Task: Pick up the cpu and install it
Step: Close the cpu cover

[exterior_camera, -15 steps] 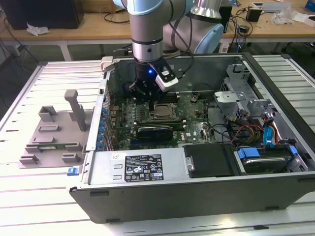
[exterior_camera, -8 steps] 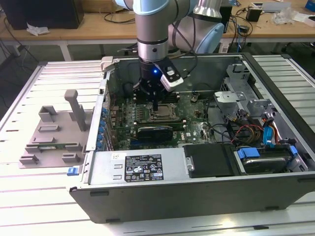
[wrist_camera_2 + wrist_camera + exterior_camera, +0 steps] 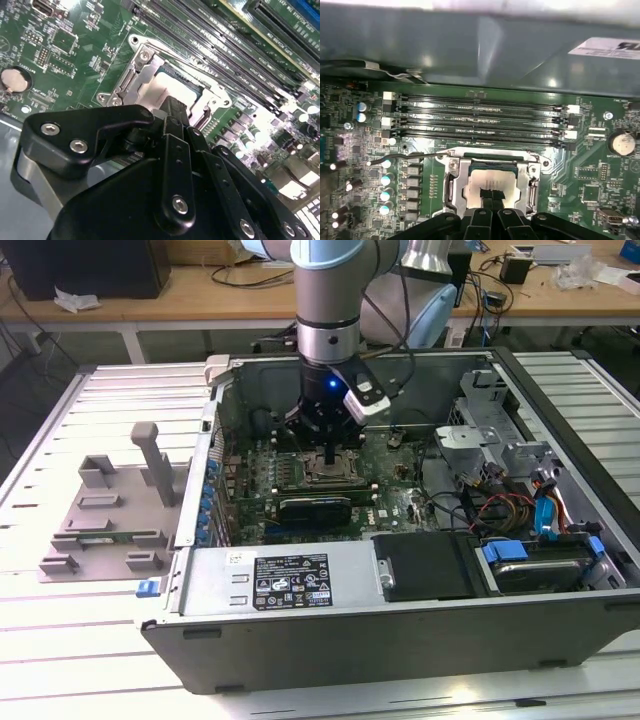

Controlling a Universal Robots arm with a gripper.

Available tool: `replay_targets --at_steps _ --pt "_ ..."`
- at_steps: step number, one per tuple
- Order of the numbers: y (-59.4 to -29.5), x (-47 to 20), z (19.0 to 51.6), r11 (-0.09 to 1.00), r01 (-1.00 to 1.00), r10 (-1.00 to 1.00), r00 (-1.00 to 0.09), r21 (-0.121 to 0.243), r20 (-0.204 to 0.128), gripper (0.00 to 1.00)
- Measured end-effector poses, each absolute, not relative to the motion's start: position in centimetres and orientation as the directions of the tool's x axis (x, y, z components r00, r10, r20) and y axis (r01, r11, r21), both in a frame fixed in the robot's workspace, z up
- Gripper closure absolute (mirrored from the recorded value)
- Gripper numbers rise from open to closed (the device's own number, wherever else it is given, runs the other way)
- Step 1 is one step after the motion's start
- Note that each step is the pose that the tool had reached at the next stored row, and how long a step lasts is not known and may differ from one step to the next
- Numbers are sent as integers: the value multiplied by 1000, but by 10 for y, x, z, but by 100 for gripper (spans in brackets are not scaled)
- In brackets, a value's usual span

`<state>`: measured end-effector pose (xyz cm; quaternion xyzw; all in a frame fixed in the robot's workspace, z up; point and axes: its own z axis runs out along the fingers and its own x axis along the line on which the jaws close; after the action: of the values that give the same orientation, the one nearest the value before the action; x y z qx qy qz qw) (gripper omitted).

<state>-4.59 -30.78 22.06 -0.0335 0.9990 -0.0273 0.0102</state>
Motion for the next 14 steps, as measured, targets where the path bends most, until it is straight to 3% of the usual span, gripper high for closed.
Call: replay_targets --at_steps 7,14 --pt "-308 -46 249 996 -66 -67 -998 -55 -19 89" --pt "-308 -42 252 996 -66 -67 -998 -55 -18 89"
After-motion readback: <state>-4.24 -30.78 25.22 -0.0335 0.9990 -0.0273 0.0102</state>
